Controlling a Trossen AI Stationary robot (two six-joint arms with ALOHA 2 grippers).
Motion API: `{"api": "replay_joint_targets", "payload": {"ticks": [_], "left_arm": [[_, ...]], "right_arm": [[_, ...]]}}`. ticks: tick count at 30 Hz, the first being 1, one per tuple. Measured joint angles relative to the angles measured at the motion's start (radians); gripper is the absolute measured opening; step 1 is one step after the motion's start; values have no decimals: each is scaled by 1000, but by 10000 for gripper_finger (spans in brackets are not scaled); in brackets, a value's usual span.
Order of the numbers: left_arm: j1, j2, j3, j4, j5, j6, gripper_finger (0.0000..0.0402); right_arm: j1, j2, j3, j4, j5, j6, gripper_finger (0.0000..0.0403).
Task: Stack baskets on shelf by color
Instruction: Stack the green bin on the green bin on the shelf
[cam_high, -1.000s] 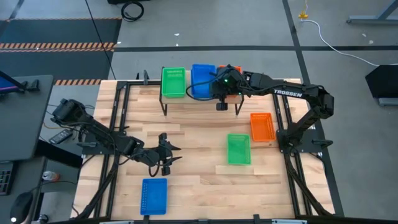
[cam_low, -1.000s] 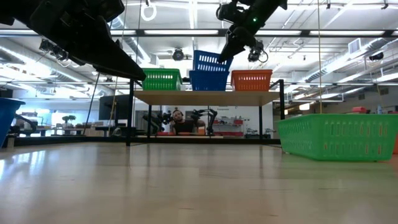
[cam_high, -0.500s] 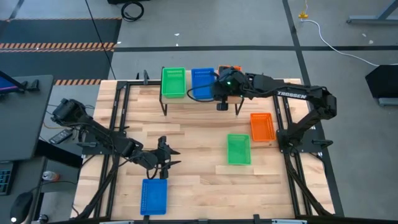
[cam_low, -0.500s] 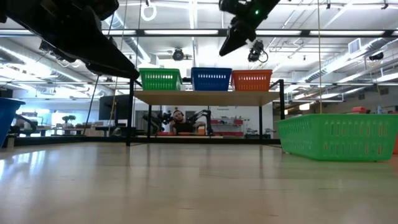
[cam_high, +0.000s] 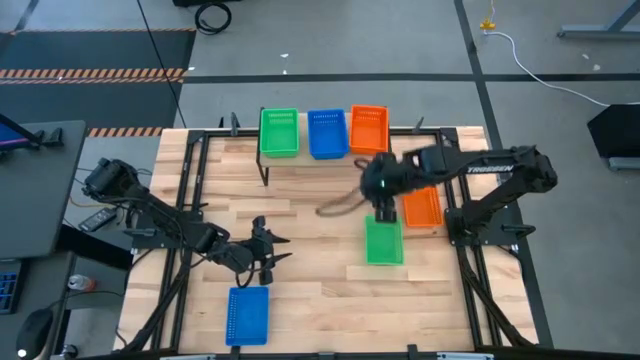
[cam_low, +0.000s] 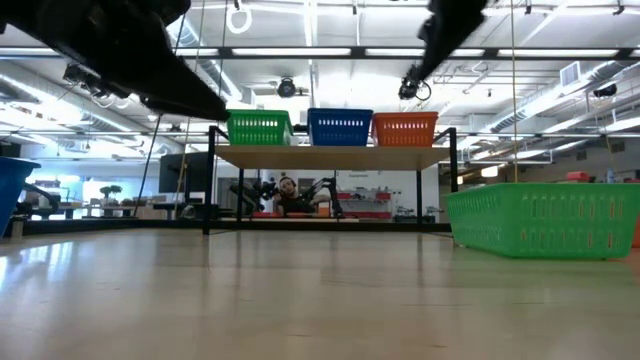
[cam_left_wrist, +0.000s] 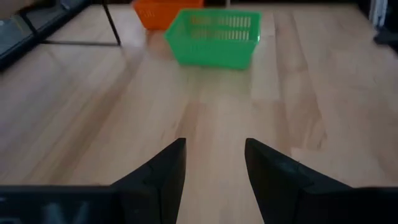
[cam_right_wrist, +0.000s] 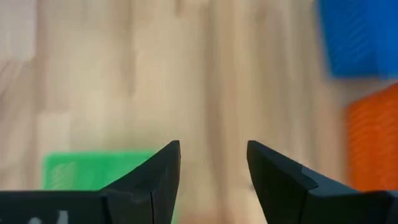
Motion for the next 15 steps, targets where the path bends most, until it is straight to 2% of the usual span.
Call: {"api": "replay_joint_targets", "payload": {"ticks": [2,5,8,11,15], "left_arm": [[0,0,0,63,0,52,172],[4,18,2,259,3,197,172],[31,58,16,412,86,310,172],[81,108,54,435,164,328,172],[159,215,141,435,274,335,172]], "right_arm": [[47,-2,-32,-18,0,72,192],[97,-16,-92,-38,12,155,192],[135,-29,-164,-36,-11,226,192],[181,-41,-240,-27,-49,306,191],[249,-57,-337,-26,-48,428,191]]}}
